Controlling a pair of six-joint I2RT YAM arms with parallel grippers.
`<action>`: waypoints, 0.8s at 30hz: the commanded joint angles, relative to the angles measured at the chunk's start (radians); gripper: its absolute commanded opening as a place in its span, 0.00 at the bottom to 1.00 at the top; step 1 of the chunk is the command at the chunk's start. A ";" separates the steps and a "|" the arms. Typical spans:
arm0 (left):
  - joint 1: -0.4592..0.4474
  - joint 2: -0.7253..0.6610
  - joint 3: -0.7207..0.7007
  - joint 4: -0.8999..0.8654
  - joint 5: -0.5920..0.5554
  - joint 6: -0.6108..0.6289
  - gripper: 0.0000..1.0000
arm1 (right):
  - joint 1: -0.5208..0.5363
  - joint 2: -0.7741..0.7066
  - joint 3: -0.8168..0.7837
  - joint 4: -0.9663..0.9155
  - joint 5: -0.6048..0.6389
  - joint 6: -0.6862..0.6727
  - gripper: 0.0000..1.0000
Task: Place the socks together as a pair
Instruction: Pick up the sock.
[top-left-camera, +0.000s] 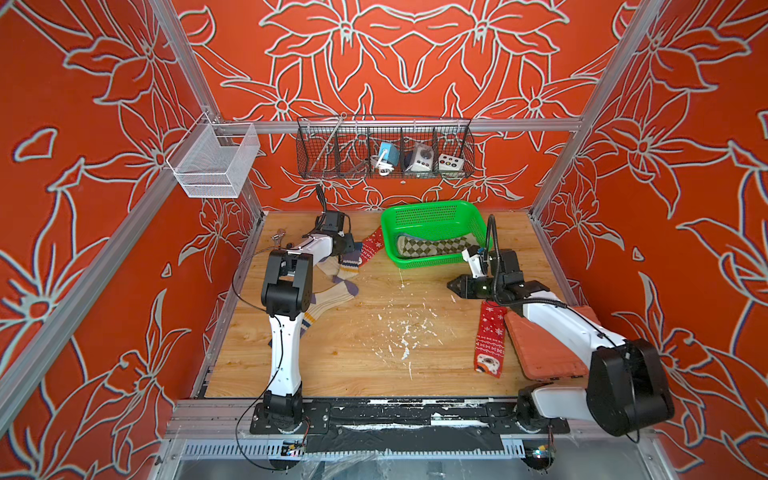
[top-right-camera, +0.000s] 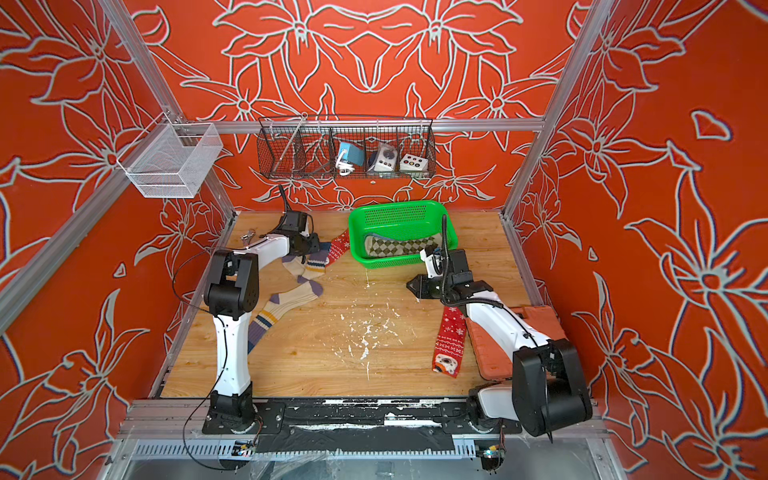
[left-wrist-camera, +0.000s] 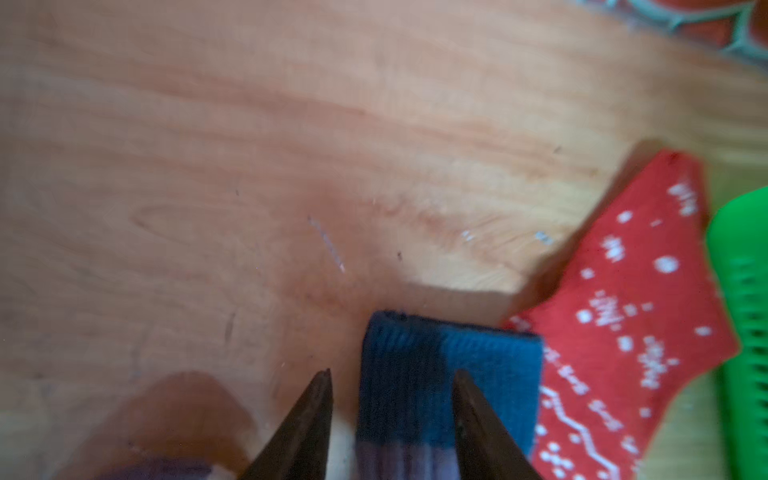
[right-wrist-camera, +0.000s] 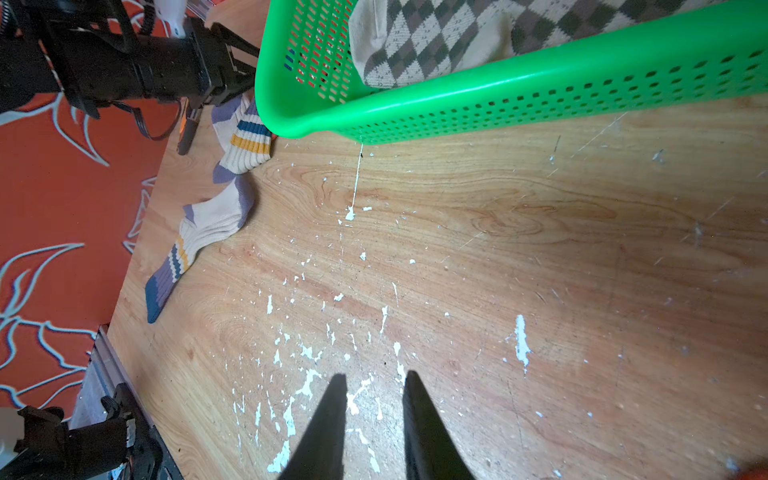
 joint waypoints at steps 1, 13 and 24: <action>0.001 0.034 0.020 -0.045 0.026 0.005 0.38 | 0.009 -0.010 -0.012 -0.004 0.010 -0.013 0.26; -0.001 -0.096 -0.067 -0.020 0.026 -0.003 0.00 | 0.008 -0.015 -0.013 -0.006 0.016 -0.015 0.26; -0.010 -0.605 -0.406 0.133 0.009 -0.053 0.00 | 0.008 -0.028 -0.024 -0.003 0.036 -0.018 0.25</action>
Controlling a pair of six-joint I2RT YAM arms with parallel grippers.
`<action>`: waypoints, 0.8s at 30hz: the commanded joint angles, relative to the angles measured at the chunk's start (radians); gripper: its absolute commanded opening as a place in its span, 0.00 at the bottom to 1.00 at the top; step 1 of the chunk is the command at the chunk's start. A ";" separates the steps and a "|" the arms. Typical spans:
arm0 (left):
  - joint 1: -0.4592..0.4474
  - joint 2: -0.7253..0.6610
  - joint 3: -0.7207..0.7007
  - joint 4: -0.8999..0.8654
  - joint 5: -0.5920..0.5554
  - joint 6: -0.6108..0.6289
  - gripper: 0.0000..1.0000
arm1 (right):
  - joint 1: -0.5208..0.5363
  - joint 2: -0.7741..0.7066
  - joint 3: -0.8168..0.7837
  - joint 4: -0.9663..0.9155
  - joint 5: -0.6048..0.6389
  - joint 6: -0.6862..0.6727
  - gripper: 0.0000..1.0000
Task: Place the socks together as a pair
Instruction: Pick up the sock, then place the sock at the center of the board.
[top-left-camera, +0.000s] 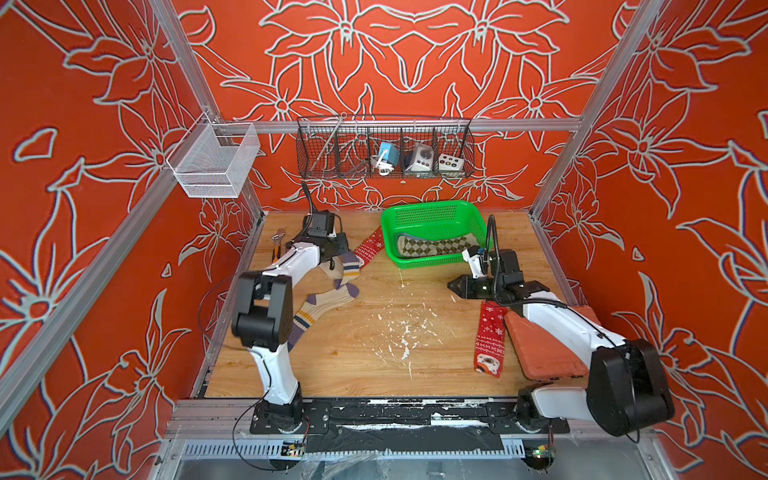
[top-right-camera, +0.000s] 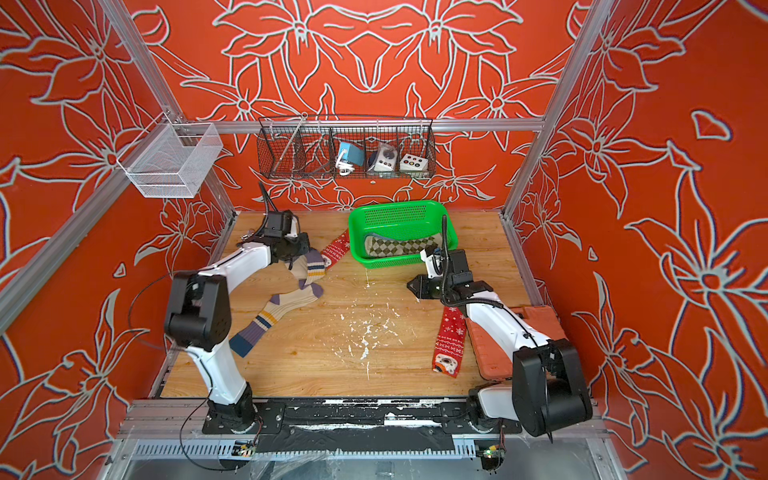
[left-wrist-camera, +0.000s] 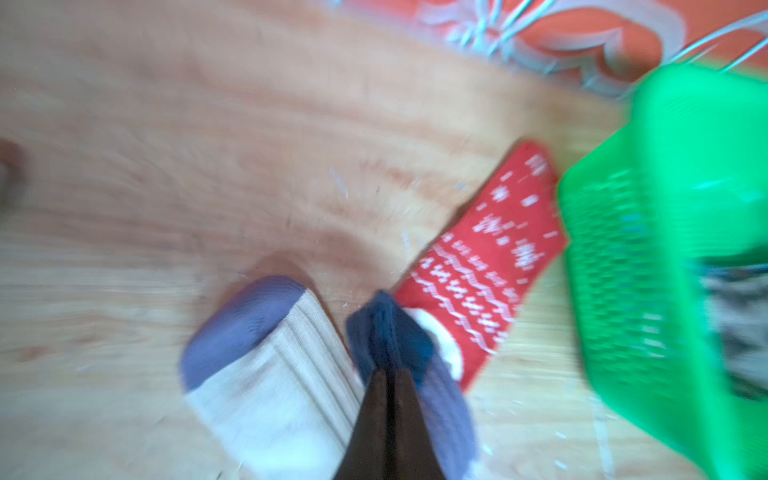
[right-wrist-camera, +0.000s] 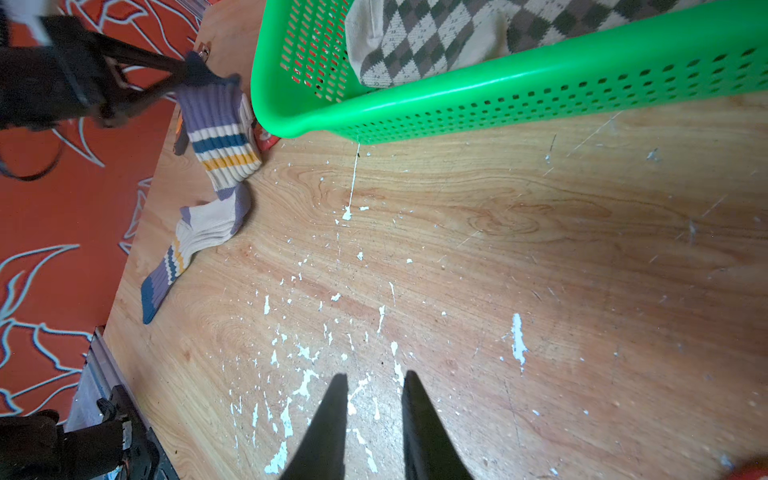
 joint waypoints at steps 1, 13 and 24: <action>-0.010 -0.136 -0.070 0.082 -0.013 -0.034 0.00 | 0.008 -0.026 -0.018 -0.003 0.027 -0.017 0.25; -0.234 -0.510 -0.260 0.097 0.042 -0.096 0.00 | 0.009 -0.064 -0.025 -0.014 0.052 -0.024 0.24; -0.600 -0.811 -0.631 0.175 -0.087 -0.219 0.00 | 0.008 -0.081 -0.026 -0.017 0.046 -0.017 0.24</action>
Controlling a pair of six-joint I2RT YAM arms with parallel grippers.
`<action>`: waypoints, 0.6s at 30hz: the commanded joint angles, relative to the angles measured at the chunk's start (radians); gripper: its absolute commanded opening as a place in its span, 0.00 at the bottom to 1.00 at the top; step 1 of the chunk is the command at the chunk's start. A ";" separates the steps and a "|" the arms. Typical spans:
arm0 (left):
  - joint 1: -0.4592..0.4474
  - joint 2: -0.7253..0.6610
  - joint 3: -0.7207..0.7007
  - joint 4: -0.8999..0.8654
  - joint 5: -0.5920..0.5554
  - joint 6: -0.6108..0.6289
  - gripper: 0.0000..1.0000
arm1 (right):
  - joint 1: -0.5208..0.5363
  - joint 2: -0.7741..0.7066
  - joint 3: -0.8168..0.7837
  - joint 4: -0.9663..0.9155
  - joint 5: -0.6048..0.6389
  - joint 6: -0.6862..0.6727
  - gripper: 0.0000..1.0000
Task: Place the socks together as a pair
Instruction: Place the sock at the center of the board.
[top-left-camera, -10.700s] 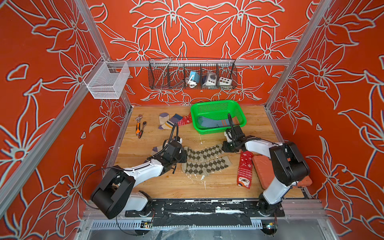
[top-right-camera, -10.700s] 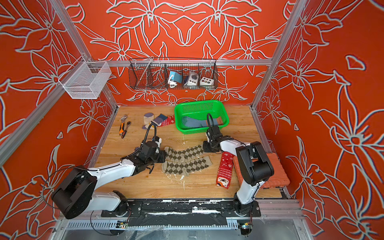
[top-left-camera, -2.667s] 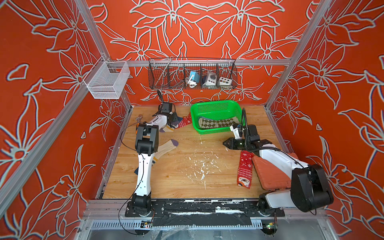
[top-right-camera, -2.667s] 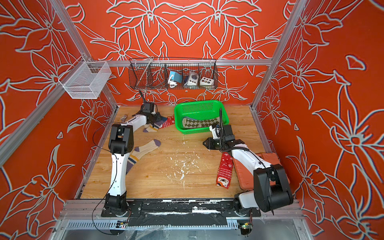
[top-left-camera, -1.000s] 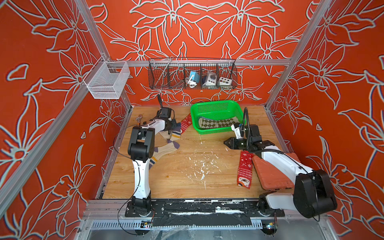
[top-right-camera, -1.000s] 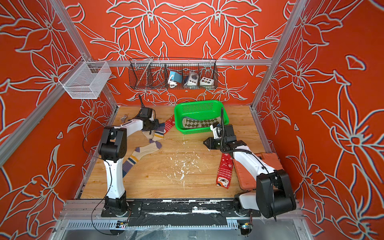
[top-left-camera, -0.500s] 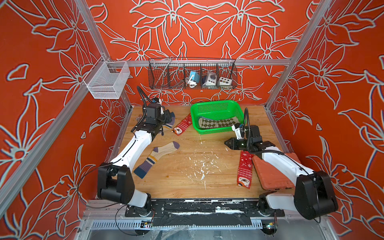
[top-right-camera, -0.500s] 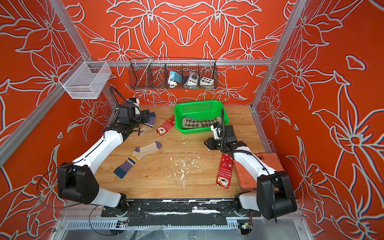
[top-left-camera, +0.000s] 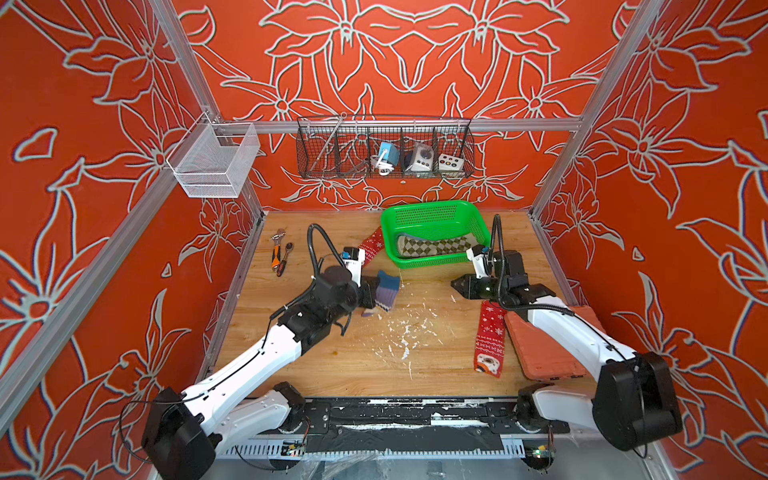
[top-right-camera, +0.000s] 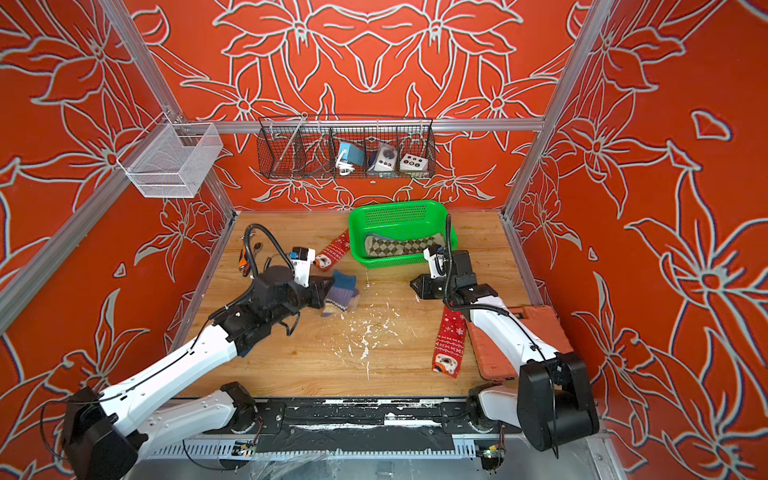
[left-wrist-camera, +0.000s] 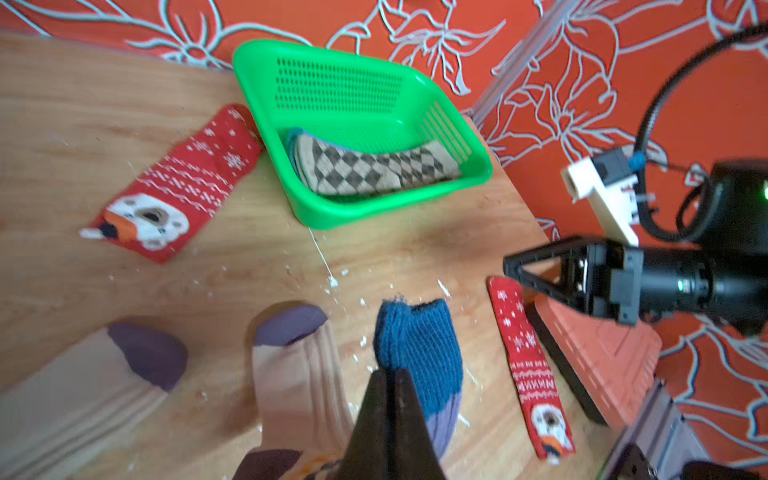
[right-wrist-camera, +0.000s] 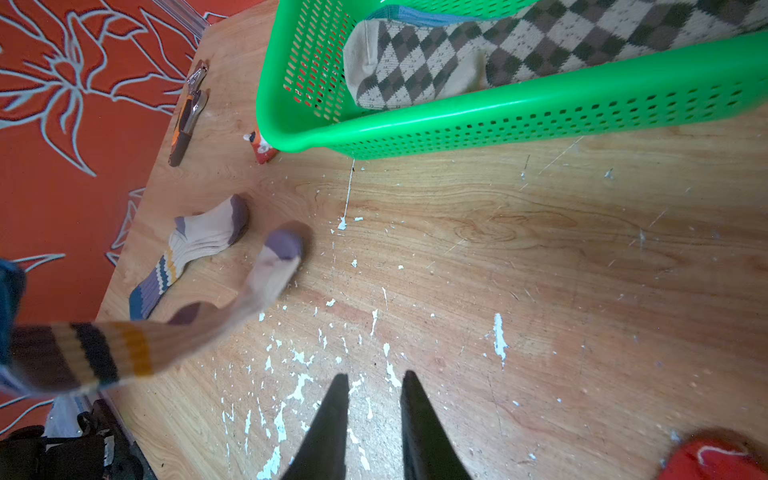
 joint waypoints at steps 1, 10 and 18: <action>-0.077 -0.053 -0.059 0.070 -0.047 -0.076 0.00 | 0.008 -0.015 -0.011 -0.011 0.004 -0.011 0.25; -0.218 0.099 -0.165 0.268 -0.059 -0.159 0.00 | 0.006 -0.037 0.002 -0.041 0.009 -0.007 0.25; -0.298 0.345 -0.069 0.462 -0.057 -0.182 0.00 | -0.002 -0.090 0.040 -0.110 0.062 0.001 0.25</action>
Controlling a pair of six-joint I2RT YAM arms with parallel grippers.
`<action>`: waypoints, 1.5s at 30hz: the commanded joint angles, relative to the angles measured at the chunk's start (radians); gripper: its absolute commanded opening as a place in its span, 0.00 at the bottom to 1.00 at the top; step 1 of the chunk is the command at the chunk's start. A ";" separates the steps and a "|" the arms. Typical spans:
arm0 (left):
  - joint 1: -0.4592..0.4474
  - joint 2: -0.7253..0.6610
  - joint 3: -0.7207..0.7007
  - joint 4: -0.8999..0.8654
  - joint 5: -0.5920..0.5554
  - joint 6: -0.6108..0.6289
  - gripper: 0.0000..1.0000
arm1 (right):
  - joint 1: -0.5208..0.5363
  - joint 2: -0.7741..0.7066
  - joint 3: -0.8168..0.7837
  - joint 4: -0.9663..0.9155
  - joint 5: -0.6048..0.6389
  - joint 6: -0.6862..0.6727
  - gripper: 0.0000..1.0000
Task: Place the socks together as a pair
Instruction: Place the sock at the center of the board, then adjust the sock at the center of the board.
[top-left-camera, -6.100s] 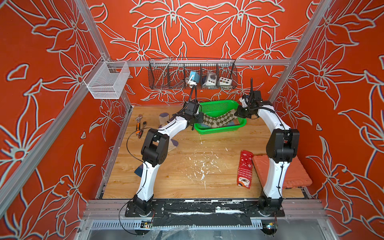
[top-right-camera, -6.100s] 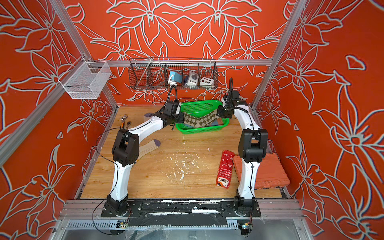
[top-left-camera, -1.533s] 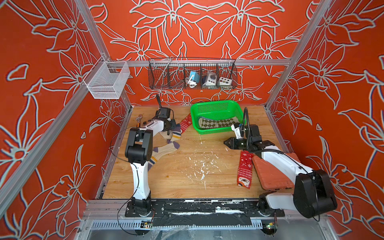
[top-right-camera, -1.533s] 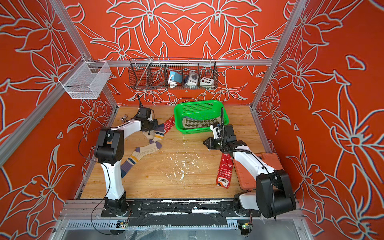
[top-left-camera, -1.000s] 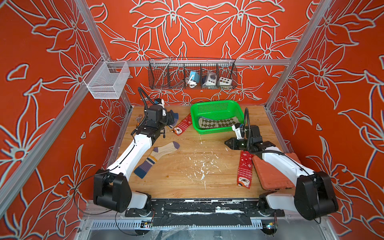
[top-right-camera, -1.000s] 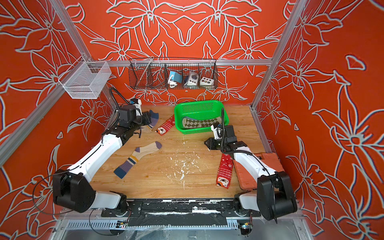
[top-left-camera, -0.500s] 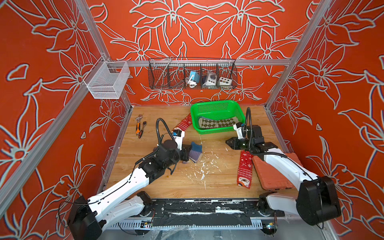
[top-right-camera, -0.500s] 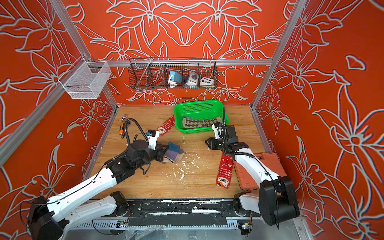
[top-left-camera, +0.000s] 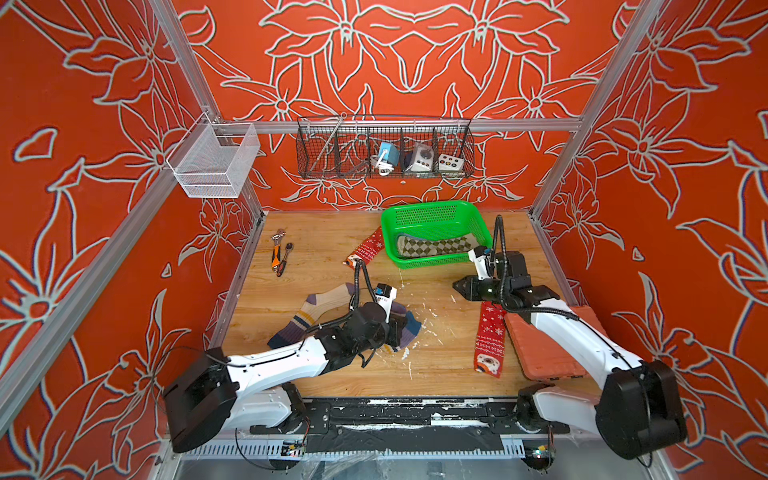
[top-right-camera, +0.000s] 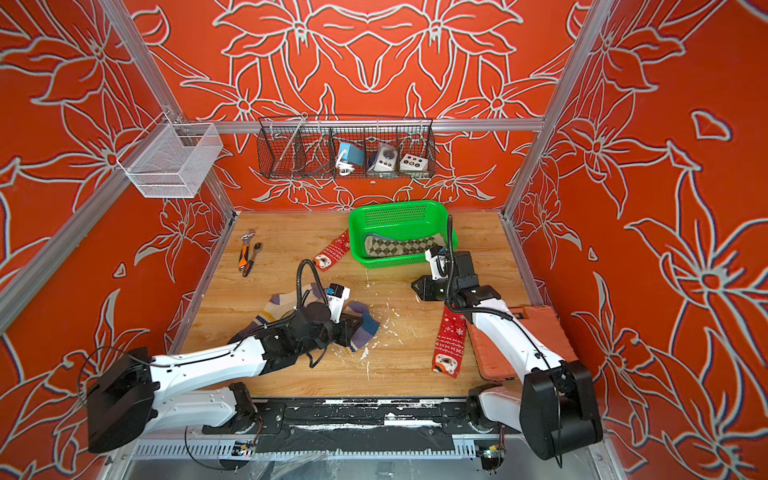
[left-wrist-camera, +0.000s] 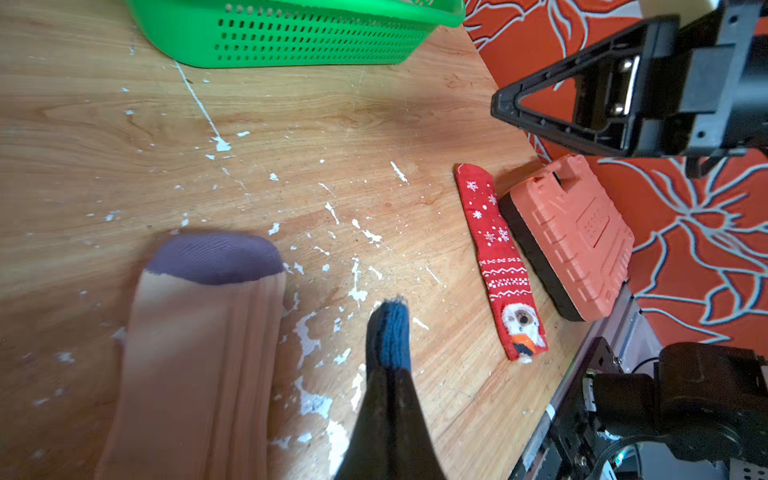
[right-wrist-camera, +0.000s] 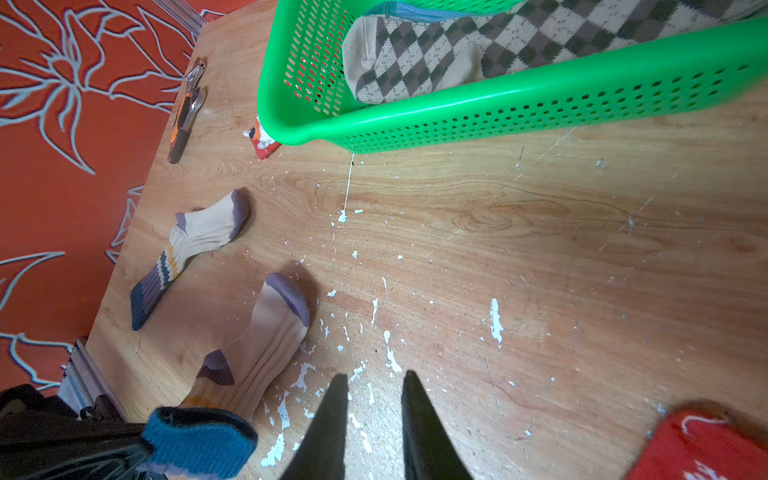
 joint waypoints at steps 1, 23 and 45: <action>-0.033 0.098 0.075 0.165 -0.005 -0.029 0.00 | -0.005 -0.047 0.041 -0.050 0.052 0.003 0.25; -0.096 0.353 0.352 0.113 0.048 0.071 0.69 | -0.062 -0.164 0.049 -0.140 0.085 0.001 0.26; 0.322 0.364 0.087 -0.001 0.104 0.125 0.68 | -0.060 -0.109 -0.053 -0.161 -0.039 -0.016 0.32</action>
